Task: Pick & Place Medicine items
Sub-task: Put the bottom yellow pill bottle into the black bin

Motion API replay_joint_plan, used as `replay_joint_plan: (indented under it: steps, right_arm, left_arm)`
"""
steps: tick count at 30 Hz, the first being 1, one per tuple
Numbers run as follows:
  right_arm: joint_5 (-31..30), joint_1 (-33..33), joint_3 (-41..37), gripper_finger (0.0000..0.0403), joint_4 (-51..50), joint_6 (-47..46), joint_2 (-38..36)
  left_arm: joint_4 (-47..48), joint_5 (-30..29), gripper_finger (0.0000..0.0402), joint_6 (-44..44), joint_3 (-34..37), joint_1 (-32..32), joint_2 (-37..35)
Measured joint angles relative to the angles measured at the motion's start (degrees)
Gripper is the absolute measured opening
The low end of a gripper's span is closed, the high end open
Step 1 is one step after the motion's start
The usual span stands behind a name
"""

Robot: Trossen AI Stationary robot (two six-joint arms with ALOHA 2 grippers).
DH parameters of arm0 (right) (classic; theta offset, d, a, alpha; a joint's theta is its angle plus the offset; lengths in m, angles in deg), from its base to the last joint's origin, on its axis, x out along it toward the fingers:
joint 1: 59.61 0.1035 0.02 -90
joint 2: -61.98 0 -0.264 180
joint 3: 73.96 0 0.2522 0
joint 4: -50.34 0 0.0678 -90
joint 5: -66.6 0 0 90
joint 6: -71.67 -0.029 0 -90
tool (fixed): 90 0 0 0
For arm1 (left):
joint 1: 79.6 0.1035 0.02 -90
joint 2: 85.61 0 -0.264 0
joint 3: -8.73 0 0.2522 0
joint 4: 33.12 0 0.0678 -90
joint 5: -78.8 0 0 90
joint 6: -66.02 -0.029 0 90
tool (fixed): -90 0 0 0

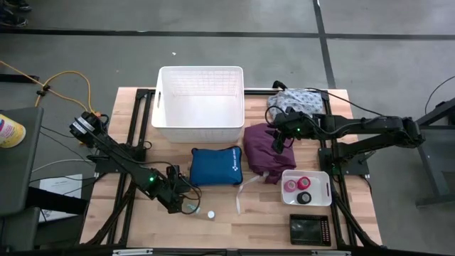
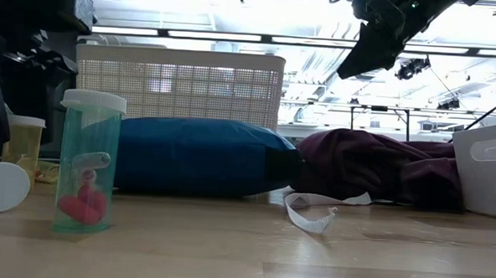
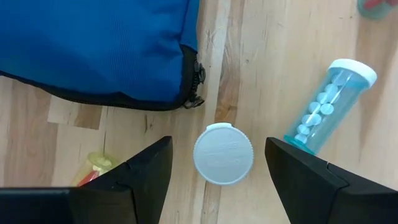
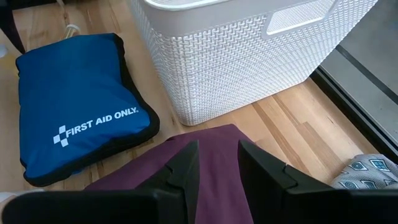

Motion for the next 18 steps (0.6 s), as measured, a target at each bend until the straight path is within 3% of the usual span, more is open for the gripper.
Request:
replay_joint_plan:
  steps: [10, 18]
  right_arm:
    - [0.01, 0.0, 0.0, 0.0098, 0.0, 0.0, -0.02]
    - [0.0, 0.0, 0.0, 0.0098, 0.0, 0.0, 0.0]
  left_arm:
    - [0.0, -0.03, 0.024, 0.26, 0.0, 0.76, 0.01]
    - [0.02, 0.01, 0.0176, 0.53, 0.0, 0.79, -0.01]
